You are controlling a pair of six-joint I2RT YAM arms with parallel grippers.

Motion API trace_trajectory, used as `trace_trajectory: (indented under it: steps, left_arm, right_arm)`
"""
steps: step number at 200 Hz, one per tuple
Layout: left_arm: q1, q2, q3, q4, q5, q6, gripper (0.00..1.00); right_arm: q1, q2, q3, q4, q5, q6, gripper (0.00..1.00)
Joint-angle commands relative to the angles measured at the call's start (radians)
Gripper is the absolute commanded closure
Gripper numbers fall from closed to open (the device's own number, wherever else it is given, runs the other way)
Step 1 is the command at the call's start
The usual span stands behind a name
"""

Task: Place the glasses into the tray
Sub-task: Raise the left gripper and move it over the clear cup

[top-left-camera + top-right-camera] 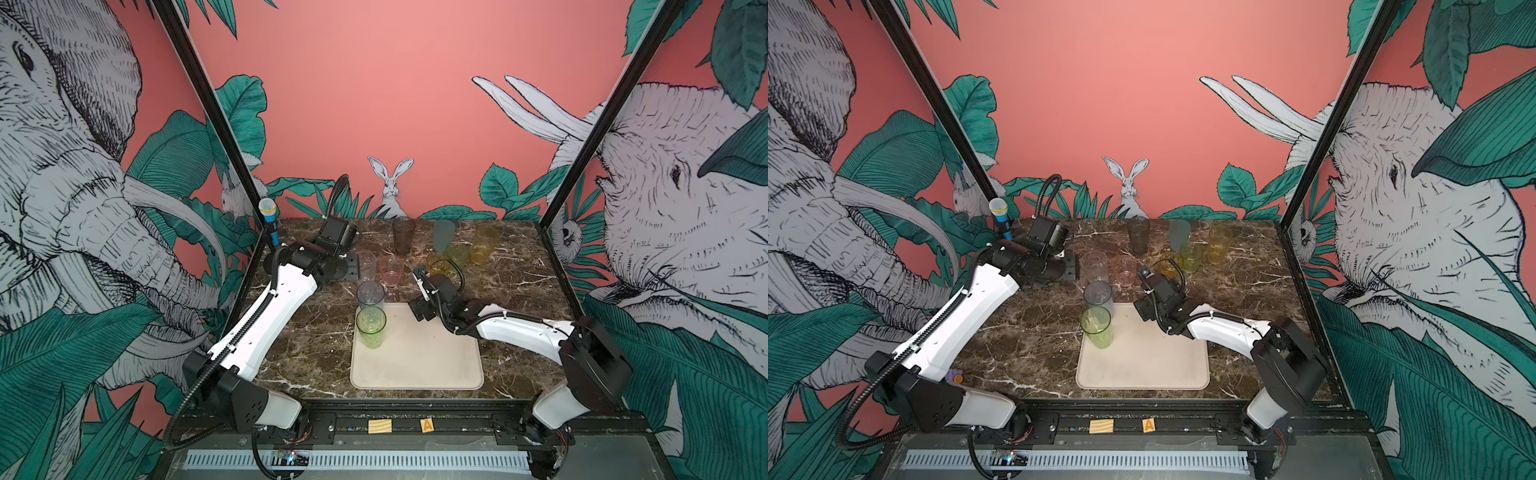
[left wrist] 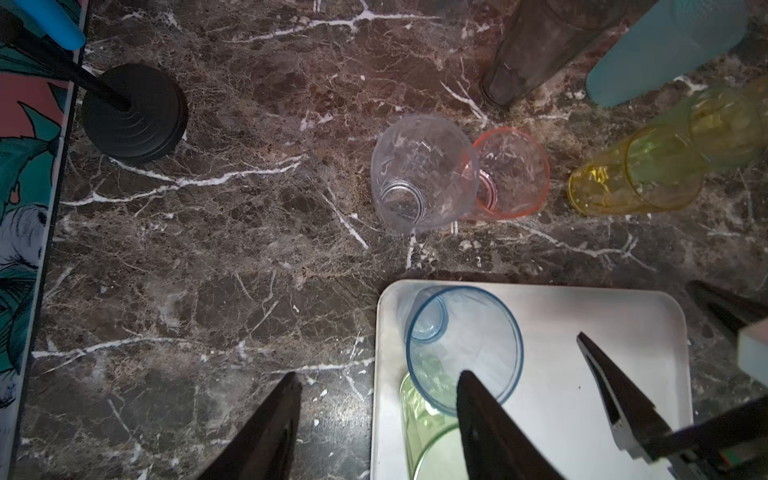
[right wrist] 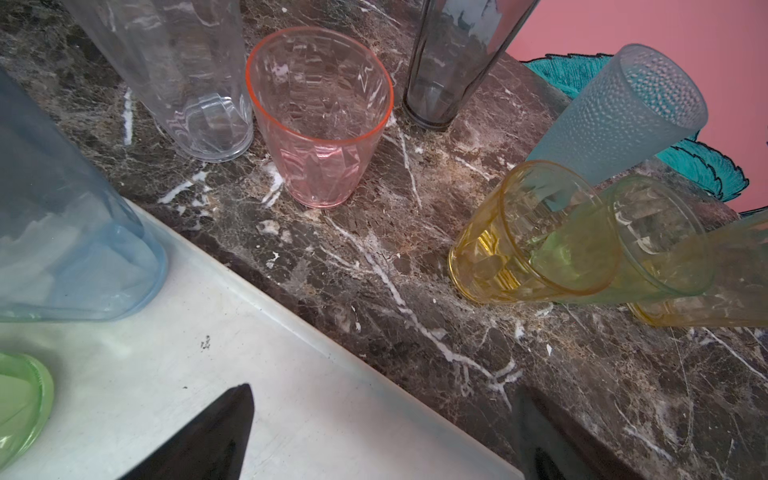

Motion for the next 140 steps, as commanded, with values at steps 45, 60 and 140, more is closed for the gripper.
trace_trajectory:
  steps: [45, 60, 140]
  left_arm:
    - [0.078, 0.095, 0.033, 0.089, 0.082, -0.037, 0.38]
    - [0.081, 0.119, 0.041, 0.099, 0.081, -0.041, 0.38]
    - [0.087, 0.251, 0.112, 0.108, 0.076, -0.038, 0.29]
  right_arm:
    - [0.011, -0.039, -0.013, 0.032, 0.032, -0.017, 0.01]
    - [0.01, -0.037, -0.013, 0.03, 0.033, -0.02, 0.01]
    - [0.01, -0.029, -0.008, 0.026, 0.054, -0.028, 0.01]
